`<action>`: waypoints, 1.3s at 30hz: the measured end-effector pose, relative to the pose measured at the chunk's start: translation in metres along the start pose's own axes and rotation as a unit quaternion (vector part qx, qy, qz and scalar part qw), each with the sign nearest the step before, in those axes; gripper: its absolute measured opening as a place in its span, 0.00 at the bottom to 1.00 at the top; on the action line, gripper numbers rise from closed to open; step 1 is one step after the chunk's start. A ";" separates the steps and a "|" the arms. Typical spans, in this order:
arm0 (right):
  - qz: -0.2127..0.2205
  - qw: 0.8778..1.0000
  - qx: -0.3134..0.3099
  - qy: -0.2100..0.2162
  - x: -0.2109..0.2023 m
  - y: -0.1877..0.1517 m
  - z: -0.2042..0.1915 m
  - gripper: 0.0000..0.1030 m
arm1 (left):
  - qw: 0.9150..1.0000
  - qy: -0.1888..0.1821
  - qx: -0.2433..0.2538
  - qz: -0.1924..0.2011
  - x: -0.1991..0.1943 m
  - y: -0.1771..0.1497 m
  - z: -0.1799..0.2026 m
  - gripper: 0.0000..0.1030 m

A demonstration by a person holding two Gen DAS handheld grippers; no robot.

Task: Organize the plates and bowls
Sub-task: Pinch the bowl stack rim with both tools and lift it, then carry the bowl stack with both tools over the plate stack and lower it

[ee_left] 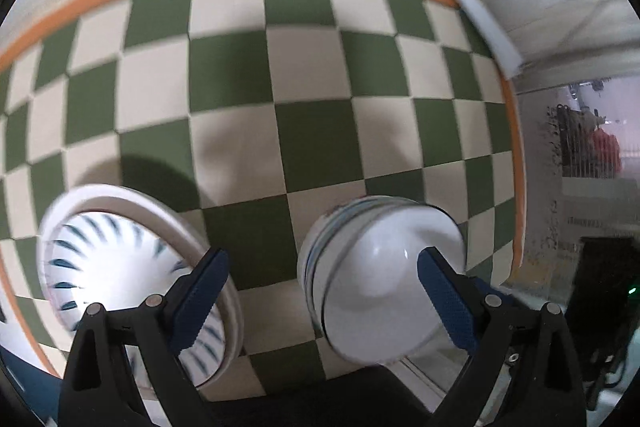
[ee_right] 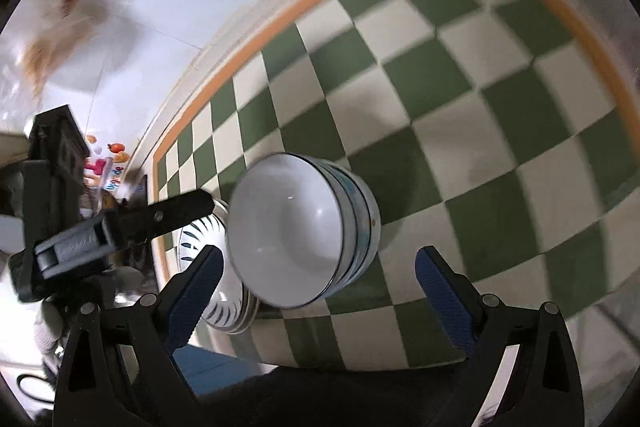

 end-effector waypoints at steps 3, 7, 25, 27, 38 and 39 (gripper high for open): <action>-0.022 0.999 0.027 0.029 0.024 0.001 0.020 0.96 | 0.999 -0.017 -0.006 -0.027 0.020 0.006 0.003 0.90; -0.047 0.996 0.047 0.055 0.051 0.002 0.039 0.96 | 0.998 -0.039 -0.014 -0.052 0.039 0.007 0.006 0.84; -0.071 0.989 0.073 0.104 0.096 0.001 0.053 0.57 | 0.998 -0.056 0.017 -0.020 0.048 -0.011 0.021 0.52; -0.071 0.991 0.063 0.095 0.096 0.004 0.051 0.56 | 0.998 -0.056 0.010 -0.018 0.048 -0.011 0.022 0.52; -0.092 0.991 0.022 0.093 0.085 0.015 0.019 0.55 | 0.998 -0.059 -0.027 0.019 0.011 -0.009 0.014 0.51; -0.094 0.991 0.013 0.094 0.085 0.015 0.009 0.55 | 0.997 -0.061 -0.028 0.024 0.005 -0.008 0.012 0.51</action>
Point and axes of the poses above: each gripper's, at about its wrist camera, not at the fingertips, and x roughly the way its jaws point, z to its right, y to its top, the point moved 9 cm from there along x, roughly the way its jaws point, and after that the axes turned 13 degrees about y, right-handed, at the moved point
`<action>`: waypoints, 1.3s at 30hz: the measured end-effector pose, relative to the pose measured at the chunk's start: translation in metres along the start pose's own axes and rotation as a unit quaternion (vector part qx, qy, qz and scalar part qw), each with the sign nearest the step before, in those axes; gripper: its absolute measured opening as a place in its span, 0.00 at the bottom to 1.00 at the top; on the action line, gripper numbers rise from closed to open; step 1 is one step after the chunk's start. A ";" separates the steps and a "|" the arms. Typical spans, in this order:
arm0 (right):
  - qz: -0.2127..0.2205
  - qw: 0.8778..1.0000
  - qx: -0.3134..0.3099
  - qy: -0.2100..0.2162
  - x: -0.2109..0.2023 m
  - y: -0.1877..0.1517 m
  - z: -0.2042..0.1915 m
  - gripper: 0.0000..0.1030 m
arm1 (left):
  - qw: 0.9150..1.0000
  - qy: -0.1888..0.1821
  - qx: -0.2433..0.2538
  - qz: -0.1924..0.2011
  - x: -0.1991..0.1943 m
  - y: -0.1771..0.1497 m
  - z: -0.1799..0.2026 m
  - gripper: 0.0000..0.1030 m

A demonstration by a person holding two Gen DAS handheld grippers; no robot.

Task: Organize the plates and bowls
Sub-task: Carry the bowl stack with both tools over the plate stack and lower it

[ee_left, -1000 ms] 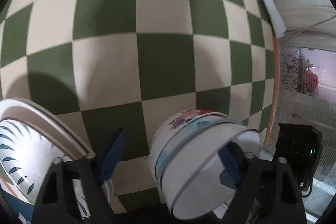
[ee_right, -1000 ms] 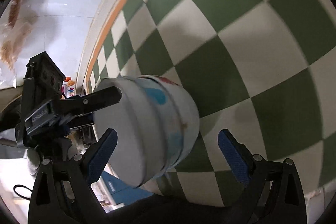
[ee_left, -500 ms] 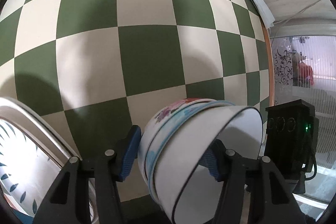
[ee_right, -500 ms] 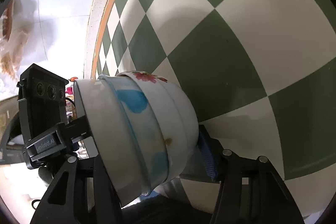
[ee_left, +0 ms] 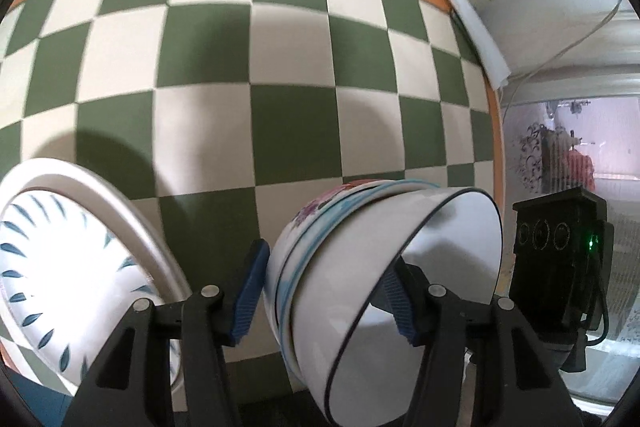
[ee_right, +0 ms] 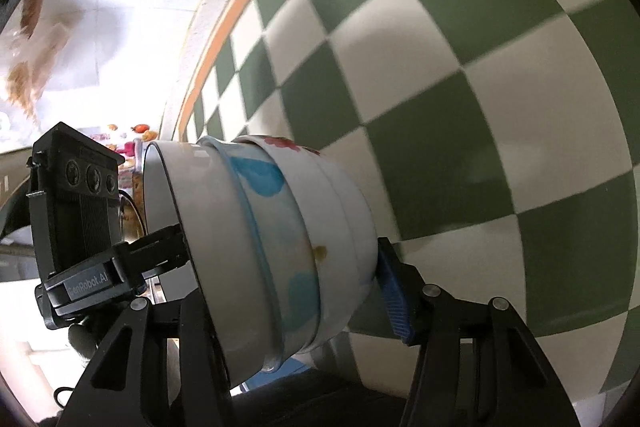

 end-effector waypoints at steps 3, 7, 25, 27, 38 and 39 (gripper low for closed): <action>-0.002 1.000 -0.016 -0.001 0.002 0.001 -0.021 0.55 | 1.000 -0.009 -0.007 0.018 -0.020 0.000 -0.011 0.51; -0.009 0.999 -0.036 0.002 0.011 -0.003 -0.053 0.54 | 0.999 -0.007 -0.009 0.043 -0.046 0.001 -0.031 0.51; -0.078 0.995 -0.067 0.006 0.126 -0.055 -0.112 0.53 | 0.995 0.007 -0.078 0.060 -0.068 -0.029 -0.165 0.52; -0.087 0.994 -0.069 0.002 0.138 -0.058 -0.111 0.53 | 0.994 0.006 -0.089 0.056 -0.065 -0.032 -0.176 0.52; -0.126 0.989 -0.073 -0.018 0.189 -0.059 -0.099 0.53 | 0.991 0.000 -0.128 0.040 -0.042 -0.037 -0.208 0.52; -0.127 0.989 -0.072 -0.019 0.190 -0.059 -0.098 0.53 | 0.991 0.000 -0.129 0.038 -0.040 -0.038 -0.210 0.52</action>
Point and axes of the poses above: each gripper's, at about its wrist camera, not at the fingertips, and x roughly the way its jaws point, z to its right, y to its top, the point moved 9 cm from there along x, roughly the way its jaws point, and after that the axes turned 13 degrees about y, right-handed, at the moved point
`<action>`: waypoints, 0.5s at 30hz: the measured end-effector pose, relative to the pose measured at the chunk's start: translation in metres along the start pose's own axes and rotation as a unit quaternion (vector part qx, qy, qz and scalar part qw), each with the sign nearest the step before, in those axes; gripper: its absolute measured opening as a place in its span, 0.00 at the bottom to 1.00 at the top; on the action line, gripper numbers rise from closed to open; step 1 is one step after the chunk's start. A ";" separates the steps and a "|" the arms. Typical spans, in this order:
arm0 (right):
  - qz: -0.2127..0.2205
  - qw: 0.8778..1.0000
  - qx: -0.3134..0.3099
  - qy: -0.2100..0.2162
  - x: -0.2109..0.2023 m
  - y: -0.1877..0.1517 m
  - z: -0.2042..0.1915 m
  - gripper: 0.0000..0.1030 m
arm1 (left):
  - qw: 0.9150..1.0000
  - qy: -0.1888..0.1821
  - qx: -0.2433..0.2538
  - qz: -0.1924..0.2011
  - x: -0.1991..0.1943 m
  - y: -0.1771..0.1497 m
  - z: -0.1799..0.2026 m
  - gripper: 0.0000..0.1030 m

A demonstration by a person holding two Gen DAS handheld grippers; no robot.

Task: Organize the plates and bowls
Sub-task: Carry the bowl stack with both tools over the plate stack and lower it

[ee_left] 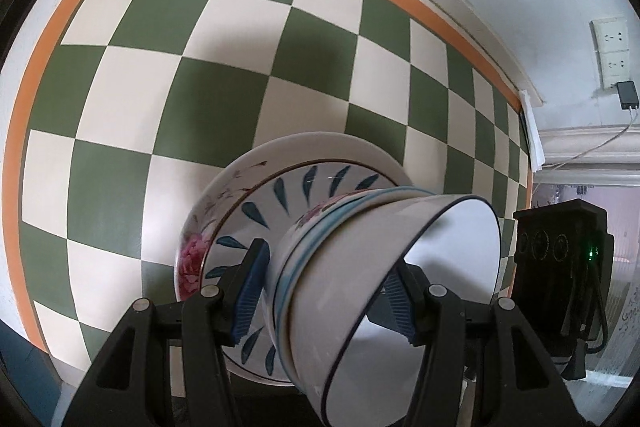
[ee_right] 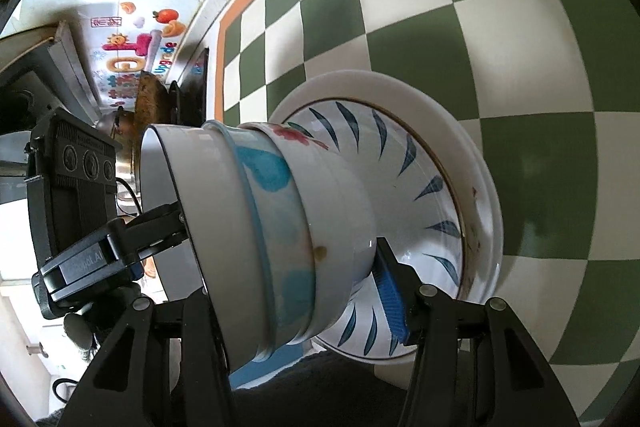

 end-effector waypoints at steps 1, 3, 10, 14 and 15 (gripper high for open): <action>-0.002 1.000 0.001 -0.001 0.002 0.000 0.001 0.53 | 1.000 0.000 0.000 -0.001 0.001 0.000 -0.001 0.52; -0.005 1.000 0.003 -0.003 0.003 -0.001 0.003 0.53 | 1.000 0.000 -0.002 -0.004 0.003 -0.001 -0.002 0.52; -0.011 1.000 0.001 -0.015 0.013 0.001 0.002 0.53 | 1.000 0.005 0.003 -0.007 0.006 -0.001 -0.004 0.52; -0.011 1.000 -0.001 -0.018 0.015 0.003 -0.002 0.53 | 1.000 0.008 0.006 -0.007 0.005 0.000 -0.004 0.52; -0.011 1.000 0.000 -0.019 0.016 0.004 -0.002 0.53 | 1.000 0.009 0.007 -0.006 0.005 0.000 -0.004 0.52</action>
Point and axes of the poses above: each gripper's, at about its wrist camera, not at the fingertips, and x roughly the way its jaws point, z to its right, y to its top, the point moved 9 cm from there along x, roughly the way its jaws point, and after that the axes turned 13 degrees about y, right-handed, at the moved point
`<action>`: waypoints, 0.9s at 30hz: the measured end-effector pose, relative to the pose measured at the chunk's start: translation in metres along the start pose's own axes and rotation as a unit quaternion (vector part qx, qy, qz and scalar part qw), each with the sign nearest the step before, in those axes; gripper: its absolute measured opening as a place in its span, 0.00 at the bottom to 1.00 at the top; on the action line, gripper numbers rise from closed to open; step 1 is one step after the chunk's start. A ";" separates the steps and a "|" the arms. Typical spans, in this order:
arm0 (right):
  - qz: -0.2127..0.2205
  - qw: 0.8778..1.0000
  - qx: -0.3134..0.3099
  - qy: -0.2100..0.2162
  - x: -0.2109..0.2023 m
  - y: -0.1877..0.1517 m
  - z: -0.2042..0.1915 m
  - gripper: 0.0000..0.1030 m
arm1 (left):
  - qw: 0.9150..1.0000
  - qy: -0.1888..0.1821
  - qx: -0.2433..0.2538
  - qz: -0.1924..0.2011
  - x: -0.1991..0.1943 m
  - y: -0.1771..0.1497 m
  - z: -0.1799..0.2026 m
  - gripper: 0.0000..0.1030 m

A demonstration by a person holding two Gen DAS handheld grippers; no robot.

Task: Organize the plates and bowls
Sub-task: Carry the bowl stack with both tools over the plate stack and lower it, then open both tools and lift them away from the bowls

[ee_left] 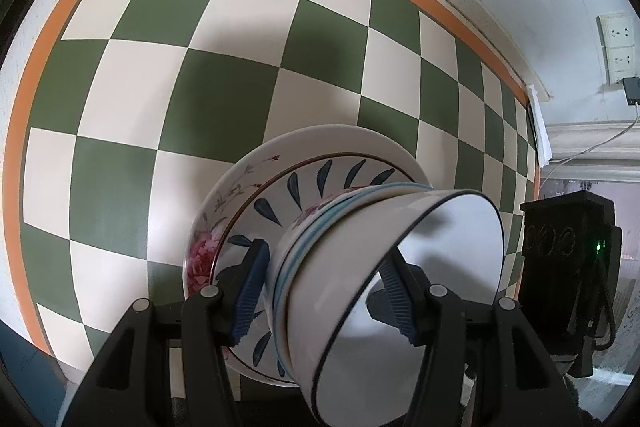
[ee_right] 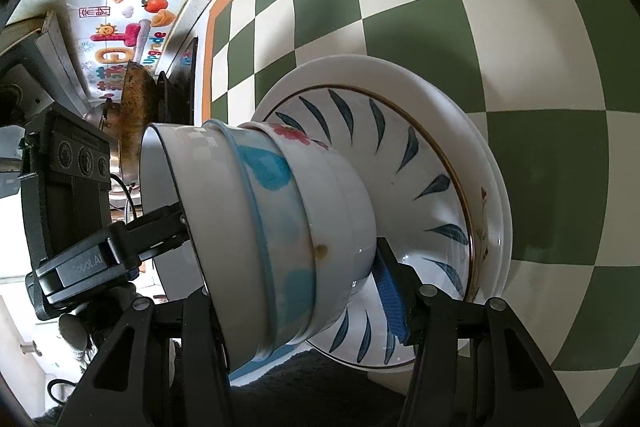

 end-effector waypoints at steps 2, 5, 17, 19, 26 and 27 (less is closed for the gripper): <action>0.000 1.000 0.000 -0.001 0.000 0.000 0.000 0.53 | 1.000 0.001 0.002 0.000 0.000 0.000 -0.001 0.52; 0.001 1.000 0.000 -0.003 0.000 0.000 0.000 0.53 | 1.000 0.006 0.007 0.002 -0.001 -0.001 0.000 0.52; 0.022 0.999 0.000 -0.037 -0.012 -0.004 0.001 0.55 | 0.998 0.034 0.035 0.029 -0.016 -0.003 0.002 0.52; 0.033 0.998 -0.008 -0.046 -0.018 -0.005 -0.003 0.55 | 0.997 0.047 0.043 0.044 -0.024 -0.005 0.001 0.52; 0.077 0.989 -0.052 -0.112 -0.049 -0.015 -0.028 0.55 | 0.988 0.097 0.070 0.097 -0.057 -0.012 -0.005 0.52; 0.085 0.986 -0.059 -0.129 -0.055 -0.018 -0.033 0.56 | 0.987 0.102 0.074 0.104 -0.061 -0.013 -0.006 0.52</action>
Point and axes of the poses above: each gripper's, at about its wrist camera, not at the fingertips, and x roughly the way its jaws point, z to its right, y to its top, the point moved 9 cm from there along x, roughly the way its jaws point, and after that the axes turned 13 degrees about y, right-handed, at the moved point
